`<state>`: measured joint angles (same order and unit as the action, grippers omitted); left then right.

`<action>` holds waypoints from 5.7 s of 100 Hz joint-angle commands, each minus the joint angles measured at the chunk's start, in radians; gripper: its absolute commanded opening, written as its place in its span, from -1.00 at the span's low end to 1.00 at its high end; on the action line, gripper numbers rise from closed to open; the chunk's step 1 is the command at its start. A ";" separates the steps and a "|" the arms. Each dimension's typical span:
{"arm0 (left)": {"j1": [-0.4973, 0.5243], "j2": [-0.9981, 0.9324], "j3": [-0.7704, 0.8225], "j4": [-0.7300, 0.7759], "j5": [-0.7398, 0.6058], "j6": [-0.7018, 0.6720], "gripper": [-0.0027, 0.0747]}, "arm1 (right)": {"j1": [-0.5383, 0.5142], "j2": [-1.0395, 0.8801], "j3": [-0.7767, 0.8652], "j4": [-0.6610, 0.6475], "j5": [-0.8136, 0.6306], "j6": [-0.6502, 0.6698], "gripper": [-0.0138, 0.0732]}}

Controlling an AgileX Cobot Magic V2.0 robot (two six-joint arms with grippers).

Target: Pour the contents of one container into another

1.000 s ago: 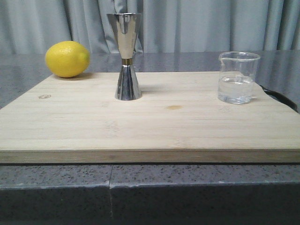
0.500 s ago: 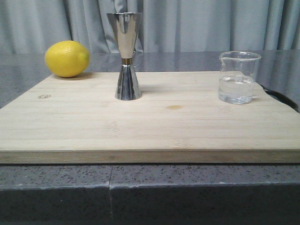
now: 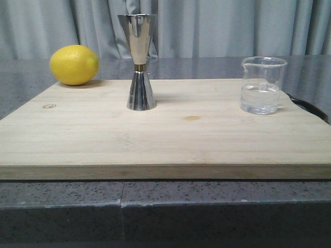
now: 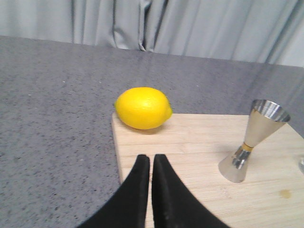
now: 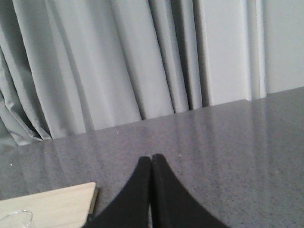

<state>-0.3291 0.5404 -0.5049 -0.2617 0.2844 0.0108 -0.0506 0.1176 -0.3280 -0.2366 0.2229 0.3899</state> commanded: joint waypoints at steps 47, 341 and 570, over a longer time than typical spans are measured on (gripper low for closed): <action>-0.347 0.385 -0.094 0.011 -0.408 0.080 0.64 | 0.009 0.291 -0.081 -0.018 -0.141 -0.056 0.39; -0.480 1.053 -0.173 0.107 -1.206 0.031 -0.98 | 0.381 0.670 0.020 -0.134 -0.508 -0.056 0.39; -0.503 0.985 -0.175 0.143 -1.103 -0.022 -0.98 | 0.326 1.349 -0.041 -0.111 -1.274 -0.231 0.09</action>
<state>-0.8237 1.5702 -0.6510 -0.1215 -0.7315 0.0000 0.2822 1.4861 -0.3417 -0.3434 -0.9563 0.1690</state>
